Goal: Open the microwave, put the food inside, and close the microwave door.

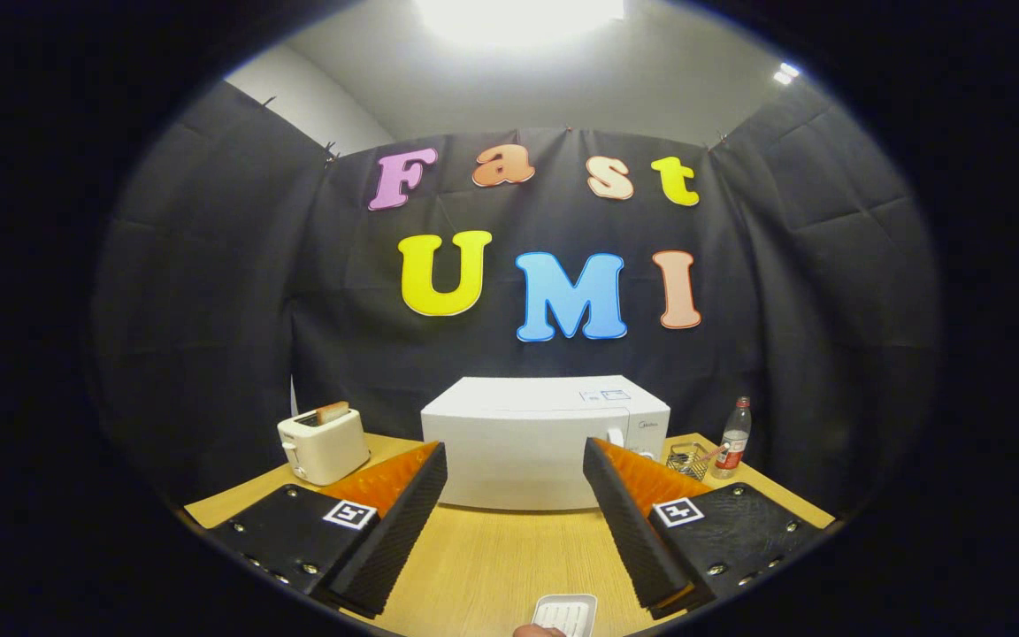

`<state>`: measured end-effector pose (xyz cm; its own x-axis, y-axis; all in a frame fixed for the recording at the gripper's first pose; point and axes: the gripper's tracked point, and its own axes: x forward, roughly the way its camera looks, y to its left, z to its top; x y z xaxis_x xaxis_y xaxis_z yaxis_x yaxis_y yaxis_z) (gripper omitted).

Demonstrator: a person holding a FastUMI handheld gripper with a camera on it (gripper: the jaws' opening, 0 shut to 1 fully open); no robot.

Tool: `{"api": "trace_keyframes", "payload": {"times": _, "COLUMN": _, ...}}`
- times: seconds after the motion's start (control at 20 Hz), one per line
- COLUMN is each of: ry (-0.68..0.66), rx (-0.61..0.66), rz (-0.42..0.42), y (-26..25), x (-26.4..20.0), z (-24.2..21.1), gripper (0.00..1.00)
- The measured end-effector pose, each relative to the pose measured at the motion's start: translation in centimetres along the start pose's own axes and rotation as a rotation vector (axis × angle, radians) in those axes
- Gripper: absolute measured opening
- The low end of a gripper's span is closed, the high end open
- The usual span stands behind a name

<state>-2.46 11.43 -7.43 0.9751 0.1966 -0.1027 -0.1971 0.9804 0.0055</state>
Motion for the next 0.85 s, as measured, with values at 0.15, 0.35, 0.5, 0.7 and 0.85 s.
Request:
{"api": "trace_keyframes", "payload": {"times": 0.15, "ry": -0.01, "rx": 0.019, "rz": -0.005, "y": 0.4, "x": -0.4, "z": 0.9, "gripper": 0.98}}
{"api": "trace_keyframes", "payload": {"times": 0.35, "ry": -0.018, "rx": 0.019, "rz": -0.005, "y": 0.5, "x": -0.4, "z": 1.8, "gripper": 0.98}}
{"api": "trace_keyframes", "payload": {"times": 0.5, "ry": -0.03, "rx": 0.034, "rz": -0.014, "y": -0.1, "x": -0.5, "z": 2.6, "gripper": 0.98}}
{"api": "trace_keyframes", "payload": {"times": 0.7, "ry": -0.051, "rx": 0.062, "rz": -0.006, "y": -0.3, "x": -0.8, "z": 3.7, "gripper": 0.98}}
{"api": "trace_keyframes", "payload": {"times": 0.85, "ry": -0.058, "rx": 0.073, "rz": -0.005, "y": -0.4, "x": -0.7, "z": 4.0, "gripper": 0.98}}
